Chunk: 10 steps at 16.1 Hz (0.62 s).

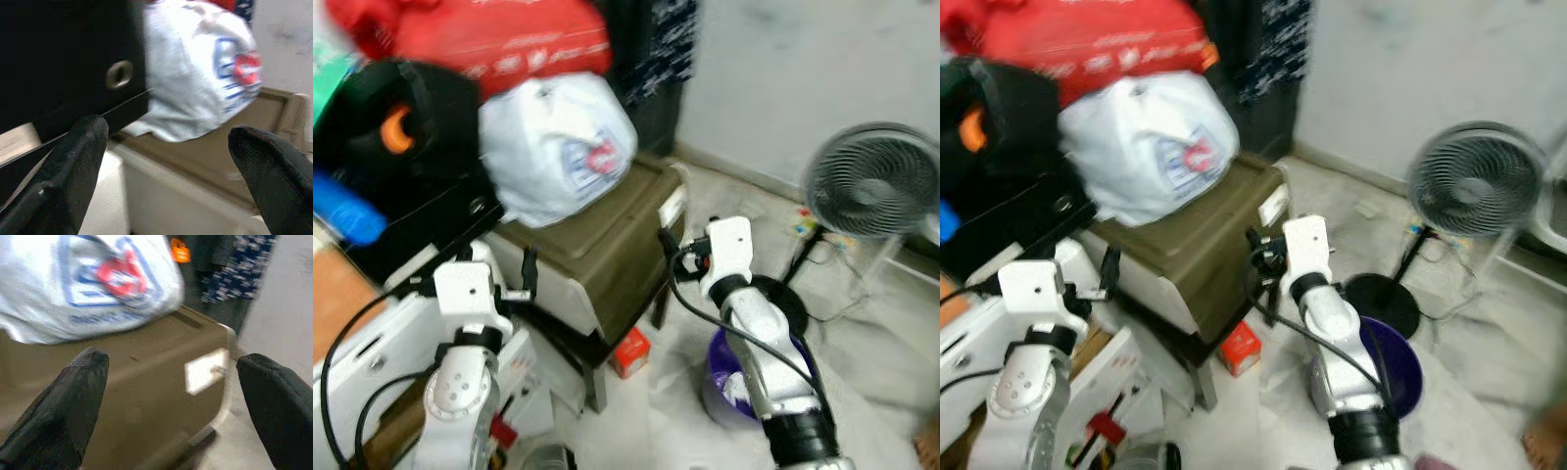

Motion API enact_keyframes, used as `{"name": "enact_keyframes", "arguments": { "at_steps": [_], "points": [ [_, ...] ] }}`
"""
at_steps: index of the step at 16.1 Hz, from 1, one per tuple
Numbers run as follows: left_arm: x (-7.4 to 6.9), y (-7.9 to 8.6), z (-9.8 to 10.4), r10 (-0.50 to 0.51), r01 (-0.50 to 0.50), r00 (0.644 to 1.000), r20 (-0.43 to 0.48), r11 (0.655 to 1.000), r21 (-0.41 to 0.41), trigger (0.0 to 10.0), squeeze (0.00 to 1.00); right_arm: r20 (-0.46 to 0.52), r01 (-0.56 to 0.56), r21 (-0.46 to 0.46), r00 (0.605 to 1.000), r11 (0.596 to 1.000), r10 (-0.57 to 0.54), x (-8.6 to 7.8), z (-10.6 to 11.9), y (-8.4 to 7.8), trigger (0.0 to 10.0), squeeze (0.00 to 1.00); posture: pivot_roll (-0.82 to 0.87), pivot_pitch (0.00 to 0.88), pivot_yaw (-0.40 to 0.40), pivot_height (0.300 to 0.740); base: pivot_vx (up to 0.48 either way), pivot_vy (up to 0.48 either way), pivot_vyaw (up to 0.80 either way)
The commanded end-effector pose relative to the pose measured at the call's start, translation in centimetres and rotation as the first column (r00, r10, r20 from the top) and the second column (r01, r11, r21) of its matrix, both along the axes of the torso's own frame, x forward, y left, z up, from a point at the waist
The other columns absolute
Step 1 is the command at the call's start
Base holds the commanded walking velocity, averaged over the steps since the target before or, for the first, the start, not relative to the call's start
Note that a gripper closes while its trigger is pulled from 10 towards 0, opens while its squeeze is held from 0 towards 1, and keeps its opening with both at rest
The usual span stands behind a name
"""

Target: Clean up the room

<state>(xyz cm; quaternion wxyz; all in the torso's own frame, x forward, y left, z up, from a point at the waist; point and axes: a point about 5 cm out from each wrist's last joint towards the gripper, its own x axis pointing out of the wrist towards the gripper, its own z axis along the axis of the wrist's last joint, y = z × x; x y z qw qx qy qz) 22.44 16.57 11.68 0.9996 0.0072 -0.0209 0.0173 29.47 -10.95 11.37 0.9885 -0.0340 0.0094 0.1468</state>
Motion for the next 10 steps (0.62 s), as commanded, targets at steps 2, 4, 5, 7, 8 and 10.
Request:
{"name": "enact_keyframes", "arguments": {
  "at_steps": [2,4,5,7,8,10],
  "points": [
    [-0.03,0.01,-0.03,-0.009,0.009,1.0,-0.01,1.0,0.005,10.0,0.0,0.027,-0.006,0.011,1.0,1.0,0.006,0.18,0.72,0.28,10.0,0.0,-0.07,0.027,0.009,0.74,0.0,0.0,0.8],
    [-0.1,0.0,-0.08,-0.013,0.013,1.0,-0.014,1.0,0.006,10.0,0.0,0.023,-0.006,0.016,1.0,1.0,0.006,0.19,0.75,0.27,10.0,0.0,-0.07,0.029,0.01,0.74,0.0,0.0,0.8],
    [-0.11,0.0,-0.08,-0.014,0.014,1.0,-0.016,1.0,0.006,10.0,0.0,0.023,-0.005,0.017,1.0,1.0,0.004,0.19,0.74,0.24,10.0,0.0,-0.07,0.03,0.01,0.74,0.0,0.0,0.8],
    [-0.11,-0.05,-0.1,-0.018,0.018,1.0,-0.019,1.0,0.007,10.0,0.0,0.021,0.003,0.018,1.0,1.0,-0.004,0.22,0.69,0.16,10.0,0.0,-0.07,0.031,0.01,0.74,0.0,0.0,0.8],
    [-0.09,-0.12,-0.1,-0.021,0.021,1.0,-0.02,1.0,0.008,10.0,0.0,0.019,0.009,0.022,1.0,1.0,-0.009,0.25,0.68,0.08,10.0,0.0,-0.07,0.031,0.01,0.74,0.0,0.0,0.8],
    [-0.05,-0.22,-0.13,-0.024,0.024,0.999,-0.027,1.0,0.0,10.0,0.0,0.017,0.017,0.025,1.0,1.0,-0.018,0.28,0.67,-0.02,10.0,0.0,-0.07,0.033,0.012,0.74,0.0,0.0,0.8]
  ]
}}
